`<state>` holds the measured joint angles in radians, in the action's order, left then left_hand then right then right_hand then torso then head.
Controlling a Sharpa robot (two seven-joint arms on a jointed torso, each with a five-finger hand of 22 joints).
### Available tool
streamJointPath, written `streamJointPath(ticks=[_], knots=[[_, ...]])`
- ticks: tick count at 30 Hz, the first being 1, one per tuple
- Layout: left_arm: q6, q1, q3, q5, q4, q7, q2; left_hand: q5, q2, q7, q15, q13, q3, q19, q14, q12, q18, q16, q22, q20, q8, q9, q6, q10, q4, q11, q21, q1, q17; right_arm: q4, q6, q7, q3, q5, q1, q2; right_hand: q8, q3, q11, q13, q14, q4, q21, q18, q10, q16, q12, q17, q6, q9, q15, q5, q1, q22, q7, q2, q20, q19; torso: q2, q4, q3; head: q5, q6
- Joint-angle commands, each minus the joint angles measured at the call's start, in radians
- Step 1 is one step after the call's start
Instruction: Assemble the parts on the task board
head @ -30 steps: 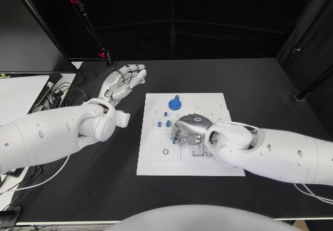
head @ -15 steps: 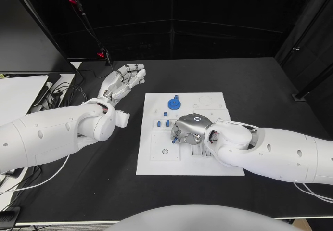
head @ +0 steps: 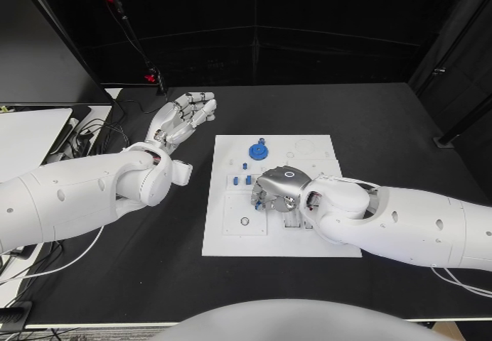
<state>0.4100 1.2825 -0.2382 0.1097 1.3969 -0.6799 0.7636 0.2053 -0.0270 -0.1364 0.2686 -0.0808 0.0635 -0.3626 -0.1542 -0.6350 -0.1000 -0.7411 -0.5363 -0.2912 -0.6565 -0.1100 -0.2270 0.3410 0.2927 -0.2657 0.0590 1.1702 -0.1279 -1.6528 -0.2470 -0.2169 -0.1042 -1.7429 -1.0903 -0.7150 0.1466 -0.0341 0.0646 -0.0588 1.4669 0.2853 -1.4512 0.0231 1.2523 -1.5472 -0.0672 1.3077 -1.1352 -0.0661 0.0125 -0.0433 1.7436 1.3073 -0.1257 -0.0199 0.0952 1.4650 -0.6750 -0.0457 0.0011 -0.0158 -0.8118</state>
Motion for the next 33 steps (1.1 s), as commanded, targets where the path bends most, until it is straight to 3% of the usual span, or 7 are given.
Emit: streamJointPath(ticks=[1,13,17,21,33], knots=[[-0.008,0.002,0.001,-0.001,0.003,-0.083,-0.001,0.004,-0.011,-0.162,-0.001,0.002,0.007,-0.007,0.004,-0.004,0.020,-0.005,0.001,0.000,-0.006,0.001,0.008,-0.005,0.000,0.000,0.003,0.002,0.001,-0.002,0.028,-0.008,0.000,-0.007,-0.001,0.003,-0.010,-0.008,0.006,-0.001,0.092,-0.001,0.004,0.013,-0.003,0.002,0.007,0.204,0.004,0.000,-0.009,-0.006,-0.004,0.182,-0.004,0.009,0.007,0.029,0.000,0.0010,-0.0004,0.000,0.002],[-0.010,0.002,0.001,-0.001,0.007,-0.082,-0.001,0.005,-0.017,-0.162,-0.001,0.003,0.009,-0.008,0.005,-0.006,0.020,-0.007,0.001,0.000,-0.009,0.002,0.008,-0.006,-0.001,0.000,0.003,0.005,0.003,-0.004,0.029,-0.016,0.000,-0.013,-0.001,0.006,-0.045,-0.014,0.023,0.000,0.089,0.002,0.010,0.014,-0.071,0.008,0.010,0.190,0.045,0.002,-0.024,-0.005,-0.021,0.179,-0.013,0.033,0.019,0.026,0.000,0.0011,0.0003,-0.002,-0.001],[-0.010,0.002,0.001,-0.001,0.006,-0.082,-0.001,0.005,-0.017,-0.162,-0.001,0.003,0.009,-0.008,0.005,-0.006,0.020,-0.007,0.001,0.000,-0.009,0.002,0.008,-0.006,-0.001,0.000,0.003,0.005,0.003,-0.004,0.019,-0.015,0.000,-0.015,-0.001,0.008,-0.069,0.005,0.036,-0.001,0.085,0.006,0.023,0.018,-0.108,0.015,0.008,0.173,0.085,0.003,-0.034,-0.004,-0.061,0.171,0.003,0.057,0.027,0.018,0.000,0.0005,-0.0002,-0.004,-0.001],[-0.010,0.002,0.001,-0.001,0.005,-0.081,-0.002,0.005,-0.017,-0.162,-0.001,0.003,0.009,-0.008,0.005,-0.006,0.020,-0.007,0.001,0.000,-0.009,0.002,0.008,-0.006,-0.001,0.000,0.003,0.005,0.003,-0.003,-0.014,0.002,0.000,-0.010,-0.001,0.008,-0.084,0.038,0.039,-0.003,0.079,0.006,0.046,0.024,-0.130,0.027,0.004,0.147,0.116,0.002,-0.038,-0.003,-0.135,0.157,0.007,0.082,0.033,0.005,0.000,0.0008,0.0000,-0.004,0.002],[-0.013,0.002,0.001,-0.001,0.005,-0.080,-0.003,0.005,-0.017,-0.162,-0.001,0.003,0.009,-0.008,0.005,-0.006,0.020,-0.007,0.001,0.000,-0.009,0.002,0.008,-0.006,-0.001,0.000,0.003,0.005,0.003,-0.010,-0.138,0.032,0.000,0.044,-0.001,-0.014,-0.077,0.047,0.028,-0.007,0.074,0.001,0.052,0.027,-0.103,0.038,-0.011,0.123,0.114,-0.003,-0.029,-0.004,-0.175,0.153,-0.005,0.080,0.030,0.003,0.000,0.0008,0.0006,-0.005,0.004]])
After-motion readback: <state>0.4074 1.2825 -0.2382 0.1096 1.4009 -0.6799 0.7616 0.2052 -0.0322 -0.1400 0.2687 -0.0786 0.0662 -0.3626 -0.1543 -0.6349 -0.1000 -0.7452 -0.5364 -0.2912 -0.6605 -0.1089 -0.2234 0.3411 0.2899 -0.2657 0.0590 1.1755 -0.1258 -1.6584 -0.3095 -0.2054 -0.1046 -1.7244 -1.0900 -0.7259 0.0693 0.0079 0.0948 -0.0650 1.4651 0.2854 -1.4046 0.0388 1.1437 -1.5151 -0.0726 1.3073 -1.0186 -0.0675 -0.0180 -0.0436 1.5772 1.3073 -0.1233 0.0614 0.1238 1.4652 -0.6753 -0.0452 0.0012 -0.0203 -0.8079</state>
